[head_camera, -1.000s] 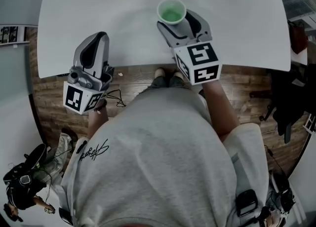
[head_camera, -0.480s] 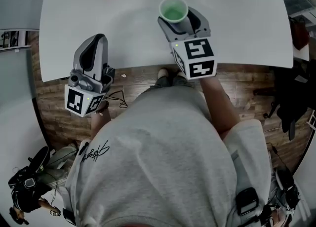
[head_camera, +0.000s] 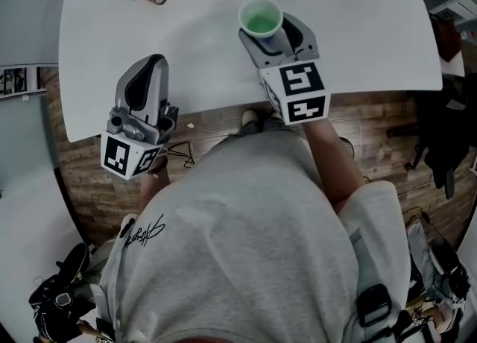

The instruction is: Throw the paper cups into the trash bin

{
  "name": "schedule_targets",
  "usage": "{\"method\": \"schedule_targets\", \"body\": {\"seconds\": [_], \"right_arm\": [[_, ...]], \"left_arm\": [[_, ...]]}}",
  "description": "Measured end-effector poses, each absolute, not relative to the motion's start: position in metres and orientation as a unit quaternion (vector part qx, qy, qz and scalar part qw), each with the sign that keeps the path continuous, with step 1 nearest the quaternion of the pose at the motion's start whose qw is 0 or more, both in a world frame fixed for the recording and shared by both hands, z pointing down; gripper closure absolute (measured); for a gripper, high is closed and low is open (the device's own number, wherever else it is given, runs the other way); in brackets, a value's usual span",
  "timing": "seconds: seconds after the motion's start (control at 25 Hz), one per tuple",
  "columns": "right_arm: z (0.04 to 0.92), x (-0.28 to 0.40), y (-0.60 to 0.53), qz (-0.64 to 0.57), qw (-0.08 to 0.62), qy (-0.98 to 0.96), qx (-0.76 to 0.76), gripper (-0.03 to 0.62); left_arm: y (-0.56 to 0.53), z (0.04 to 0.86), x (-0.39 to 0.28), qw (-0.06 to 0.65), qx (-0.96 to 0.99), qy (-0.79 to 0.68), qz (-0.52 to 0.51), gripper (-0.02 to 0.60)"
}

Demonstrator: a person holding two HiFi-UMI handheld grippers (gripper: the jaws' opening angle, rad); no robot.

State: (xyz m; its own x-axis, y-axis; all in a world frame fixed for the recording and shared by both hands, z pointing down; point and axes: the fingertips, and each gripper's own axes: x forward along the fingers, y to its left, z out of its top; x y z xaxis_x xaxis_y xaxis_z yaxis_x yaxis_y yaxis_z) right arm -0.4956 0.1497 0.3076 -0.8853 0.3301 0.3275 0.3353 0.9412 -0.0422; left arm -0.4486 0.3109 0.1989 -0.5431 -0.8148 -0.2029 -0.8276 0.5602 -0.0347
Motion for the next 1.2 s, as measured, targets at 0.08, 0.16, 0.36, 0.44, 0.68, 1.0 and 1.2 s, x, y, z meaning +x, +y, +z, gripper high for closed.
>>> {"method": "schedule_targets", "body": {"seconds": [0.08, 0.16, 0.36, 0.44, 0.68, 1.0, 1.2], "right_arm": [[0.302, -0.495, 0.149, -0.004, 0.151, -0.975, -0.161, 0.301], [0.296, -0.491, 0.147, 0.003, 0.136, -0.979, -0.151, 0.301], [0.274, -0.472, 0.141, 0.015, 0.103, -0.986, -0.133, 0.301], [0.265, -0.464, 0.138, 0.015, 0.093, -0.988, -0.126, 0.301], [0.241, -0.441, 0.120, 0.015, 0.063, -0.992, -0.104, 0.301], [0.228, -0.422, 0.103, 0.018, 0.051, -0.993, -0.103, 0.301], [0.222, -0.416, 0.097, 0.018, 0.049, -0.993, -0.110, 0.301]], "left_arm": [[0.309, 0.200, -0.452, 0.099, -0.480, 0.871, 0.035, 0.577], [0.307, 0.201, -0.452, 0.098, -0.492, 0.864, 0.036, 0.577], [0.298, 0.203, -0.446, 0.095, -0.521, 0.848, 0.036, 0.577], [0.292, 0.204, -0.444, 0.094, -0.532, 0.841, 0.038, 0.577], [0.273, 0.202, -0.434, 0.100, -0.556, 0.824, 0.040, 0.577], [0.255, 0.201, -0.424, 0.098, -0.561, 0.821, 0.037, 0.577], [0.245, 0.198, -0.419, 0.098, -0.558, 0.823, 0.040, 0.577]]}}
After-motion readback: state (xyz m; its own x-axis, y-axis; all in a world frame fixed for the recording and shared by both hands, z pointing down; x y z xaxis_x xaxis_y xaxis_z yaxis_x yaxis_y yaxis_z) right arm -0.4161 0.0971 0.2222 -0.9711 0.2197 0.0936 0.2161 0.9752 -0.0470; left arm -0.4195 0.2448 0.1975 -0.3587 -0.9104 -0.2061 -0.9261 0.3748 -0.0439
